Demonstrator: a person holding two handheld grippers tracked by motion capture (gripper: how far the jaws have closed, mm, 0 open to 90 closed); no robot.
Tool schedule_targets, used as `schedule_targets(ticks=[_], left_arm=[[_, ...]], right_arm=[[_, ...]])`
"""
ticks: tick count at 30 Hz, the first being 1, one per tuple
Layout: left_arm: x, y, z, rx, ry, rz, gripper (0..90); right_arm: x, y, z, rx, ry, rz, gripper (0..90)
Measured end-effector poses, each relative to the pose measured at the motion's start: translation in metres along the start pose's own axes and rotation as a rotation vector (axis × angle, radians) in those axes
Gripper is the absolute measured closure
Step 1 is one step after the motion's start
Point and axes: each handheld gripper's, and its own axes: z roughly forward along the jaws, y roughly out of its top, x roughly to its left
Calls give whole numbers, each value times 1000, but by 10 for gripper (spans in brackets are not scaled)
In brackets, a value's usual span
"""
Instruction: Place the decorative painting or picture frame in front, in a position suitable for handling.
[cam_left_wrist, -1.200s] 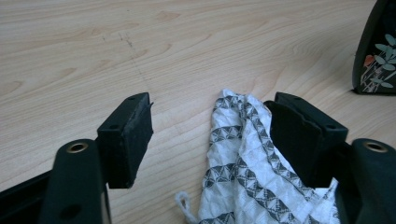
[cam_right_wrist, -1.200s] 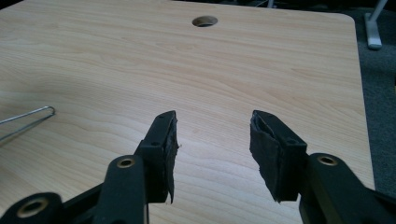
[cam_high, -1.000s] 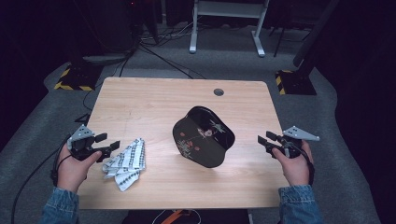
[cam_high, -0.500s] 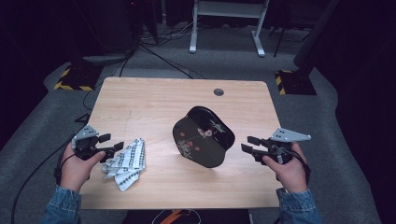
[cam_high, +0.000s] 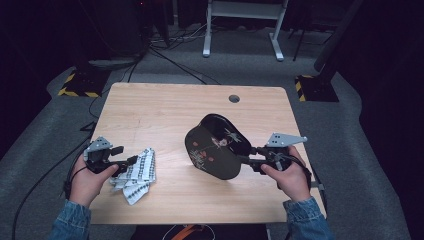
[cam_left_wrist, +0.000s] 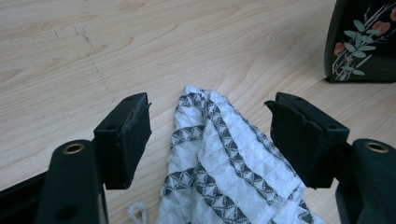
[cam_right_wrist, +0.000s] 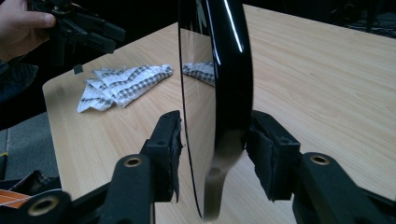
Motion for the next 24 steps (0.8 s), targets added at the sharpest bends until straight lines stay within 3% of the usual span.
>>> schedule_targets(ticks=[7, 12, 19, 24], left_arm=[[-4, -2, 7, 49, -7, 4, 266], [-8, -2, 13, 73, -11, 4, 245], [-24, 3, 41, 127, 7, 13, 253], [-29, 7, 62, 165, 88, 38, 259]], right_arm=[[-5, 7, 9, -14, 40, 18, 665], [-4, 11, 13, -5, 47, 4, 780], [-2, 14, 16, 1, 63, -14, 805], [-2, 14, 16, 2, 62, -21, 806]])
